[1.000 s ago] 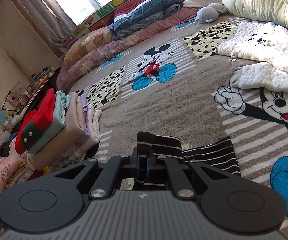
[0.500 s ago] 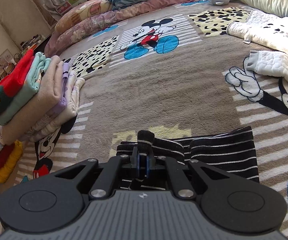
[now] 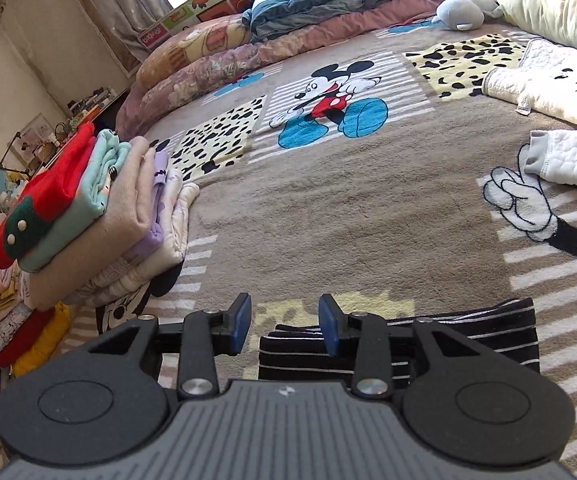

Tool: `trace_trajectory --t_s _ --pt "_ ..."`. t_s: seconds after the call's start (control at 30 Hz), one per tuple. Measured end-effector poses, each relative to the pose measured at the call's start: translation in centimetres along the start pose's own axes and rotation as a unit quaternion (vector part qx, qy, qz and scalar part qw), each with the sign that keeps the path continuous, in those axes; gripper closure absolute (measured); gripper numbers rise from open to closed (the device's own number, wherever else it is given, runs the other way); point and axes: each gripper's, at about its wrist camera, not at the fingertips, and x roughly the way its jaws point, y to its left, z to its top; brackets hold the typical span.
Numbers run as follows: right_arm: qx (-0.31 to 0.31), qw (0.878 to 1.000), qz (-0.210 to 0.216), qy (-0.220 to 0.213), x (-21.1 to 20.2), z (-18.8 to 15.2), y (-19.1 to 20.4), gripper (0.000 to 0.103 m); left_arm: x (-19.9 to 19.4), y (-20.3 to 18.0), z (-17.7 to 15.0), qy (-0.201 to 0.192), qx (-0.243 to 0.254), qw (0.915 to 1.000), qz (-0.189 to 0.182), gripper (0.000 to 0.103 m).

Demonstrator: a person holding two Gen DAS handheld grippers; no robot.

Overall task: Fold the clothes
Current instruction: 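Lower the folded edge beside the left tool and open the right tool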

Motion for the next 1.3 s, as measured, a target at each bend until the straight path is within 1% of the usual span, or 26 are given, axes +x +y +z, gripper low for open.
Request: trace_trajectory --t_s 0.07,0.1,0.27,0.3,0.37,0.47,0.6,0.67,0.7,0.73,0.77,0.83,0.9,1.03,1.1,1.13,1.2,1.23,1.3 --pt "0.006 1.000 0.003 0.002 -0.6 -0.1 -1.2 0.059 -0.1 0.2 0.1 -0.002 -0.009 0.9999 -0.004 0.039" --pt "0.005 1.000 0.003 0.010 -0.6 -0.3 -1.6 0.058 -0.2 0.3 0.1 -0.003 -0.013 0.9999 -0.006 0.039" --pt "-0.016 0.999 0.005 0.047 0.1 -2.1 -2.9 0.058 -0.2 0.4 0.2 -0.002 -0.017 0.9998 -0.009 0.039" --pt "-0.023 0.998 0.002 0.050 0.3 -2.4 -2.9 0.060 -0.2 0.4 0.2 -0.002 -0.017 0.9998 -0.010 0.039" --pt "-0.032 0.998 -0.010 0.050 0.7 -2.8 -2.9 0.061 -0.2 0.5 0.2 -0.001 -0.019 0.9998 -0.011 0.039" --pt "-0.033 0.999 -0.020 0.037 1.1 -2.9 -3.3 0.061 -0.2 0.5 0.2 0.000 -0.021 0.9997 -0.012 0.039" --pt "-0.032 0.998 -0.021 0.045 2.3 -3.1 -4.1 0.060 -0.2 0.8 0.3 0.000 -0.028 0.9995 -0.018 0.039" --pt "-0.025 0.999 -0.008 0.045 2.6 -3.5 -4.6 0.062 -0.3 1.0 0.4 0.000 -0.032 0.9993 -0.020 0.039" --pt "-0.019 0.999 0.001 0.042 2.6 -3.6 -4.8 0.070 -0.4 1.1 0.4 0.000 -0.035 0.9992 -0.022 0.039" --pt "-0.010 0.999 0.014 0.039 2.5 -3.8 -5.0 0.089 -0.4 1.2 0.4 0.000 -0.037 0.9990 -0.024 0.039" --pt "-0.002 0.999 0.026 0.035 2.4 -3.9 -5.2 0.095 -0.4 1.3 0.5 0.000 -0.040 0.9989 -0.025 0.039" --pt "-0.002 0.999 0.033 0.025 2.0 -3.9 -5.0 0.095 -0.5 1.4 0.6 0.000 -0.046 0.9985 -0.029 0.039" --pt "0.002 0.999 0.038 0.006 1.3 -3.7 -5.0 0.095 -0.5 1.5 0.7 0.002 -0.053 0.9980 -0.034 0.039" --pt "-0.009 1.000 0.027 0.012 1.5 -3.4 -4.9 0.095 -0.5 1.8 0.7 0.003 -0.064 0.9973 -0.038 0.039" --pt "-0.012 1.000 0.021 0.015 1.6 -3.2 -4.8 0.093 -0.6 1.8 0.7 -0.003 -0.067 0.9972 -0.032 0.039" --pt "-0.008 1.000 0.016 0.016 1.6 -3.2 -4.8 0.089 -1.0 1.7 0.8 -0.014 -0.065 0.9974 -0.025 0.039" --pt "-0.011 1.000 0.015 0.003 0.9 -3.2 -4.7 0.088 -1.7 1.6 0.8 -0.037 -0.064 0.9971 -0.015 0.039" --pt "-0.015 1.000 0.018 -0.006 0.1 -3.1 -4.6 0.083 -2.2 1.6 0.8 -0.050 -0.066 0.9965 -0.011 0.039" --pt "-0.026 0.999 0.029 -0.021 -2.1 -3.2 -4.1 0.079 -3.0 1.6 0.9 -0.076 -0.068 0.9948 -0.004 0.039"
